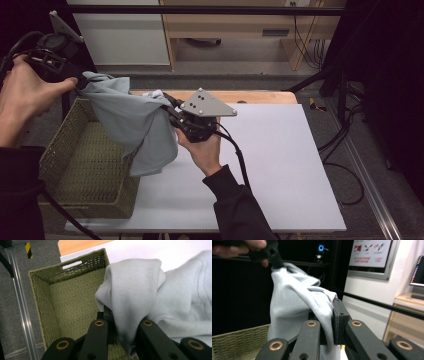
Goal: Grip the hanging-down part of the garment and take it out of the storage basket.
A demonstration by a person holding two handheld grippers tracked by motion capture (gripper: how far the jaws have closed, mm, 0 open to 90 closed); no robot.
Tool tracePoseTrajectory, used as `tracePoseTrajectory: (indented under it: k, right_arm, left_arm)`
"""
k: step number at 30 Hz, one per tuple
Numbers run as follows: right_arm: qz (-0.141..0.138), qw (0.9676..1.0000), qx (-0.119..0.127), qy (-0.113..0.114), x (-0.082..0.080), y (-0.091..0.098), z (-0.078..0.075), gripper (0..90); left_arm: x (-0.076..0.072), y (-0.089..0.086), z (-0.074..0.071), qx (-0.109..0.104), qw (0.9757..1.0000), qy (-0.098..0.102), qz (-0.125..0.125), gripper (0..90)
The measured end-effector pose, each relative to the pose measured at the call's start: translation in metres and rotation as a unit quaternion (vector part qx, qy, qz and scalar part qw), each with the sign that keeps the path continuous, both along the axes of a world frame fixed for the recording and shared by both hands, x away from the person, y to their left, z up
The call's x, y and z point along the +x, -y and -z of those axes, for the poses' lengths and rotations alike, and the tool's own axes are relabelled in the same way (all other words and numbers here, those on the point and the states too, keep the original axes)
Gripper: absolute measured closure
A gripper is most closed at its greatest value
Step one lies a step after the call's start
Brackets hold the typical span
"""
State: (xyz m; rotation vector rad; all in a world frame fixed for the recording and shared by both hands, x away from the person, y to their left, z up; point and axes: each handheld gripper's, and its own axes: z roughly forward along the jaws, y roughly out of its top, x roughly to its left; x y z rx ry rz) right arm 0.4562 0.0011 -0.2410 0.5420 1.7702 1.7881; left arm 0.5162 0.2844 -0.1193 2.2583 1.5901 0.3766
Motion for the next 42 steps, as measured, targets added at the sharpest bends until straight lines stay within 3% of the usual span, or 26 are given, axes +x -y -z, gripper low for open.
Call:
tracePoseTrajectory:
  k: [10, 18, 23, 24, 25, 26, 27, 28, 29, 30, 31, 32, 33, 34, 35, 36, 40, 42]
  right_arm:
    - [0.021, 0.9994, 0.015, 0.023, -0.007, 0.016, -0.022, 85.2]
    - [0.022, 0.9995, 0.007, 0.02, -0.008, 0.024, -0.019, 85.0]
    - [0.019, 0.9996, -0.017, -0.012, -0.001, 0.028, 0.01, 84.6]
    - [0.019, 0.9996, -0.017, -0.012, -0.001, 0.028, 0.01, 84.6]
    - [0.018, 0.9994, -0.024, -0.019, 0.001, 0.028, 0.019, 84.4]
    - [0.012, 0.9986, -0.032, -0.04, 0.003, 0.028, 0.038, 84.2]
    - [0.012, 0.9986, -0.032, -0.04, 0.003, 0.028, 0.038, 84.2]
    - [0.006, 0.9976, -0.037, -0.058, 0.004, 0.027, 0.053, 83.9]
    - [0.006, 0.9976, -0.037, -0.058, 0.004, 0.027, 0.053, 83.9]
    - [-0.004, 0.9961, -0.046, -0.075, 0.005, 0.024, 0.07, 83.7]
    - [-0.004, 0.9961, -0.046, -0.075, 0.005, 0.024, 0.07, 83.7]
    - [-0.018, 0.9937, -0.053, -0.097, 0.005, 0.019, 0.086, 83.4]
    - [-0.018, 0.9937, -0.053, -0.097, 0.005, 0.019, 0.086, 83.4]
    - [-0.03, 0.9911, -0.061, -0.115, 0.005, 0.012, 0.102, 83.0]
    - [-0.03, 0.9911, -0.061, -0.115, 0.005, 0.012, 0.102, 83.0]
    - [-0.042, 0.9879, -0.07, -0.132, 0.006, 0.005, 0.114, 82.2]
    - [-0.052, 0.9843, -0.074, -0.152, 0.005, -0.01, 0.131, 78.8]
    - [-0.052, 0.9838, -0.083, -0.15, 0.007, -0.017, 0.138, 76.6]
  left_arm:
    - [-0.001, 0.012, -0.004, -0.013, 0.9997, 0.004, 0.02, 82.3]
    - [-0.001, 0.02, -0.004, -0.008, 0.9996, 0.006, 0.027, 82.3]
    - [-0.001, 0.021, -0.003, -0.004, 0.9996, 0.004, 0.026, 82.3]
    - [0.0, 0.021, -0.002, -0.003, 0.9996, 0.003, 0.028, 82.3]
    - [0.0, 0.022, -0.001, -0.003, 0.9996, 0.001, 0.027, 82.3]
    - [0.0, 0.024, 0.0, -0.004, 0.9996, 0.001, 0.03, 82.3]
    - [0.0, 0.024, 0.0, -0.004, 0.9996, 0.001, 0.03, 82.3]
    - [0.001, 0.025, 0.001, -0.003, 0.9994, 0.0, 0.033, 82.3]
    - [0.001, 0.025, 0.001, -0.003, 0.9994, 0.0, 0.033, 82.3]
    - [0.002, 0.028, 0.001, -0.001, 0.9994, -0.001, 0.036, 82.3]
    - [0.002, 0.028, 0.001, -0.001, 0.9994, -0.001, 0.036, 82.3]
    - [0.002, 0.029, 0.002, 0.0, 0.9993, -0.001, 0.037, 82.3]
    - [0.001, 0.03, 0.002, -0.001, 0.9993, -0.003, 0.037, 82.3]
    - [0.002, 0.031, 0.002, 0.001, 0.9992, -0.003, 0.039, 82.3]
    - [0.001, 0.033, 0.003, 0.001, 0.9993, -0.005, 0.038, 82.3]
    - [0.002, 0.033, 0.004, 0.006, 0.9991, -0.006, 0.04, 82.3]
    - [0.003, 0.035, 0.007, 0.007, 0.9992, -0.009, 0.039, 82.3]
    - [0.003, 0.035, 0.008, 0.011, 0.9991, -0.009, 0.04, 82.3]
